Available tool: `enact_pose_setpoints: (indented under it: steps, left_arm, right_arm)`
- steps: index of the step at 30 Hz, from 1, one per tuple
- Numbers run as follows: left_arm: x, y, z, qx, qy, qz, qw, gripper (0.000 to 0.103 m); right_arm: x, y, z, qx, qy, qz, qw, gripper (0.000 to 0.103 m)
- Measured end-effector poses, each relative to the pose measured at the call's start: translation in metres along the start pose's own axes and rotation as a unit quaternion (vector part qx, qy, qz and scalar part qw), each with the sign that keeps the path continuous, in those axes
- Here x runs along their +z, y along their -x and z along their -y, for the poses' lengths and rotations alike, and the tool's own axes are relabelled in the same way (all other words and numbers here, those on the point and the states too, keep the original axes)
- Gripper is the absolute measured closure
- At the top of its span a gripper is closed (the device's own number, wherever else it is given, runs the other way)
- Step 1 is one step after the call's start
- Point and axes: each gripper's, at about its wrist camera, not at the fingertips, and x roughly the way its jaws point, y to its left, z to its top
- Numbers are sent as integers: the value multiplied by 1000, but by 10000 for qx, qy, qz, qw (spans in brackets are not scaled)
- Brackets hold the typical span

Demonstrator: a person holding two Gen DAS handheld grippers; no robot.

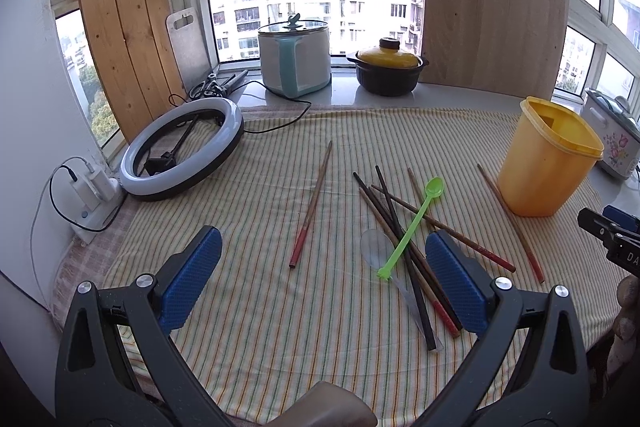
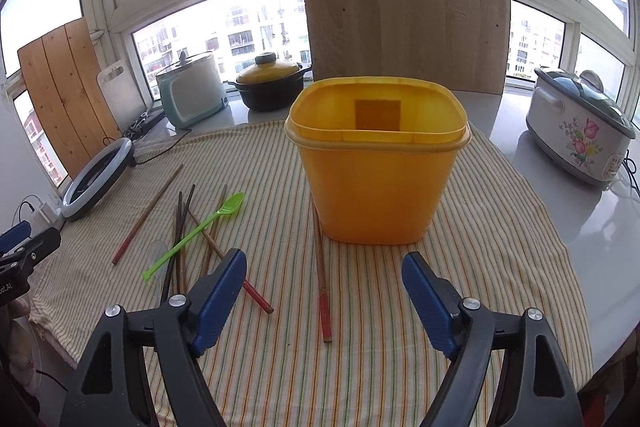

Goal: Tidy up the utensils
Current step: 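Move the right tool to the green spoon while the left tool approaches a red-tipped chopstick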

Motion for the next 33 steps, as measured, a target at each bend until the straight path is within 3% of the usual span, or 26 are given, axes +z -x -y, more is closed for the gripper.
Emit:
enact_pose_setpoints:
  steps: [4,8,14,19,23,33]
  left_arm:
    - [2,-10,-13,149,5,-23,9999,0]
    - [1,-23,-24,265,-47,-146,9995,0]
    - [-5,-43,-35,64,-71,-380,9992,2]
    - [-2,-60,-38,-319,-83,-574,9978,18]
    - [4,-79,-43,-590,0,-721,9957,38]
    - [16,-133,-38,-967,-49,-1208,9879,63]
  right_arm:
    - [1,-15,6,196,-6,-271,9994,37]
    - [4,-22,-3,419,240,-421,9979,37]
    - [8,-30,-24,743,515,-567,9943,38]
    - [16,-45,-50,887,702,-771,9906,43]
    - [25,-65,-71,893,739,-950,9887,46]
    - [45,-126,-99,921,463,-1546,9826,66]
